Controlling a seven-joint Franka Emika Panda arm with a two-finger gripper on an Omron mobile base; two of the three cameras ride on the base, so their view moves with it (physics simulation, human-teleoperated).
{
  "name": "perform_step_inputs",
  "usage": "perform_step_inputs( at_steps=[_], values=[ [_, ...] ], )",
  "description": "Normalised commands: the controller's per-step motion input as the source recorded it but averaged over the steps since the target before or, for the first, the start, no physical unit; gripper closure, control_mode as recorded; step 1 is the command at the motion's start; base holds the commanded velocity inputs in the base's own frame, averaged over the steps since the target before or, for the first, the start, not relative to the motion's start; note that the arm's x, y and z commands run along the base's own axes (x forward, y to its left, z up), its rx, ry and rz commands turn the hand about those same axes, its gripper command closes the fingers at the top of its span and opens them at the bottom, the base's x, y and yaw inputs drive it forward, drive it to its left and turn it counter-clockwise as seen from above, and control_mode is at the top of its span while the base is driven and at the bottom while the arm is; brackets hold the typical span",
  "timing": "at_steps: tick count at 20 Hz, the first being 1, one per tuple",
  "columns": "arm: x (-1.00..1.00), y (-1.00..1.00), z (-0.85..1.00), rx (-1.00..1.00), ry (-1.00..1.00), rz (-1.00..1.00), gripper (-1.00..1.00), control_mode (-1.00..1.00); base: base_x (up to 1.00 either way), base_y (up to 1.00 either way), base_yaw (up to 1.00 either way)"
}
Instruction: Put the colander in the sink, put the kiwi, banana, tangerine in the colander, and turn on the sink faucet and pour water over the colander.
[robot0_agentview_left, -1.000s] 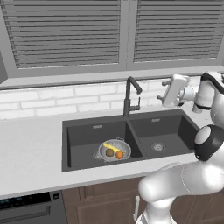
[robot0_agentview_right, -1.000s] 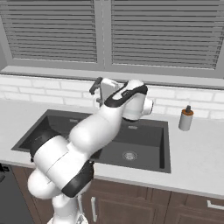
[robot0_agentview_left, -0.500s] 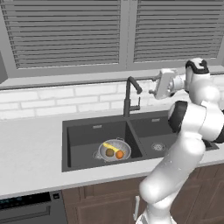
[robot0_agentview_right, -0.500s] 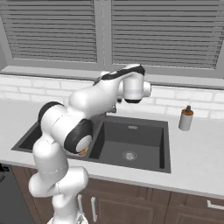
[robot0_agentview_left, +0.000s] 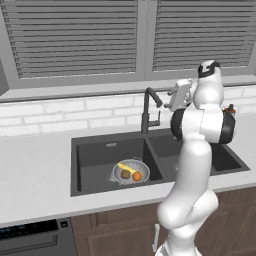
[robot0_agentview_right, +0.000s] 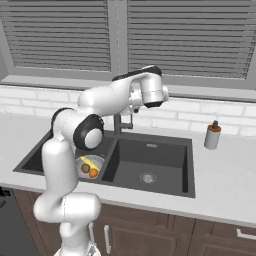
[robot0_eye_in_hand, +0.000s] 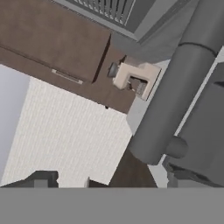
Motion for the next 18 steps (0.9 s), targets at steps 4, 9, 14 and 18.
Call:
perform_step_inputs(
  at_steps=[4, 9, 14, 18],
  values=[
    [0.20, 0.25, 0.00, -0.03, -0.01, 0.02, -1.00, -1.00, 0.00, 0.00, 0.00],
    [0.39, 0.01, -0.14, -0.02, 0.05, -0.07, -1.00, -1.00, 0.00, 0.00, 0.00],
    [0.30, 0.14, -0.18, -0.09, 0.07, -0.17, -1.00, -1.00, 0.00, 0.00, 0.00],
    [0.01, 0.35, -0.03, -0.09, 0.00, -0.24, -1.00, -1.00, 0.00, 0.00, 0.00]
  ],
)
